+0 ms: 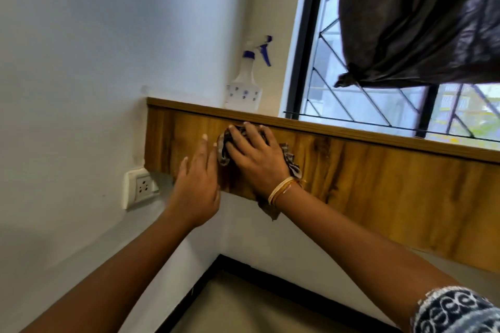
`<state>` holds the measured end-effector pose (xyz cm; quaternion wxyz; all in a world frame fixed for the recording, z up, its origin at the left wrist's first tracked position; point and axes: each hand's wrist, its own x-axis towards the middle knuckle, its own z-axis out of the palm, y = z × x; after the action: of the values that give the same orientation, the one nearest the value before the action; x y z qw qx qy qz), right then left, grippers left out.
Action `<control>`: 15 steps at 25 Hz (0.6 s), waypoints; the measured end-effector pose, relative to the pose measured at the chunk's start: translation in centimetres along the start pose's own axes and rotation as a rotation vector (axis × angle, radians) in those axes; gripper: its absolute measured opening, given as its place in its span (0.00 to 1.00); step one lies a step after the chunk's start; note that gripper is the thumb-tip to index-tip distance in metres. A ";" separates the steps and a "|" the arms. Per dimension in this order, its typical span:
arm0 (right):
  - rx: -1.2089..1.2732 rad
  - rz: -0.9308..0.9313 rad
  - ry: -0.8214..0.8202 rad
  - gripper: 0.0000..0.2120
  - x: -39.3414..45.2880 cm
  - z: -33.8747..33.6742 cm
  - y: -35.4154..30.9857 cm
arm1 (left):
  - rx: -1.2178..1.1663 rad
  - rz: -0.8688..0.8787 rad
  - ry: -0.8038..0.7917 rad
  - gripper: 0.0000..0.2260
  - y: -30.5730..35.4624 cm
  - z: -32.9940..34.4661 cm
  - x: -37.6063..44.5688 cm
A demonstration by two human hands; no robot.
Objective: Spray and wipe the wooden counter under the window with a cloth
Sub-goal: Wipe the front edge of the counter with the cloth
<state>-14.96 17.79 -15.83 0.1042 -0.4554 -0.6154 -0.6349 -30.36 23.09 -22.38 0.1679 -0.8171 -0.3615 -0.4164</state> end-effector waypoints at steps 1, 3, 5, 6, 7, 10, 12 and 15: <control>-0.005 0.053 0.025 0.16 -1.5 -0.8 1.7 | 0.049 0.054 0.016 0.38 2.4 -0.1 0.4; -0.039 0.144 0.045 0.15 -4.7 -2.8 5.0 | 0.039 0.109 0.035 0.40 7.0 -0.5 1.1; -0.085 0.214 0.092 0.13 -8.4 -4.8 7.9 | -0.023 0.134 0.027 0.42 10.6 -0.9 1.1; -0.109 0.257 0.124 0.13 -10.4 -5.7 9.3 | -0.037 0.154 0.018 0.42 12.1 -1.0 0.9; -0.139 0.303 0.157 0.13 -12.8 -6.8 10.9 | -0.036 0.186 0.010 0.42 14.0 -1.0 0.4; -0.258 0.457 0.211 0.14 -20.4 -10.4 16.1 | -0.002 0.303 0.009 0.42 19.7 -1.0 -0.8; -0.326 0.549 0.204 0.15 -25.0 -12.9 19.1 | -0.011 0.351 0.020 0.42 24.0 -0.9 -1.0; -0.392 0.675 0.191 0.17 -30.1 -15.2 22.3 | -0.041 0.418 0.074 0.39 31.2 -0.9 -1.1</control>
<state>10.62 -13.37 -19.21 0.2745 -0.5821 -0.2859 -0.7099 -8.49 0.84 -21.87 0.2472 -0.8617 -0.1691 -0.4095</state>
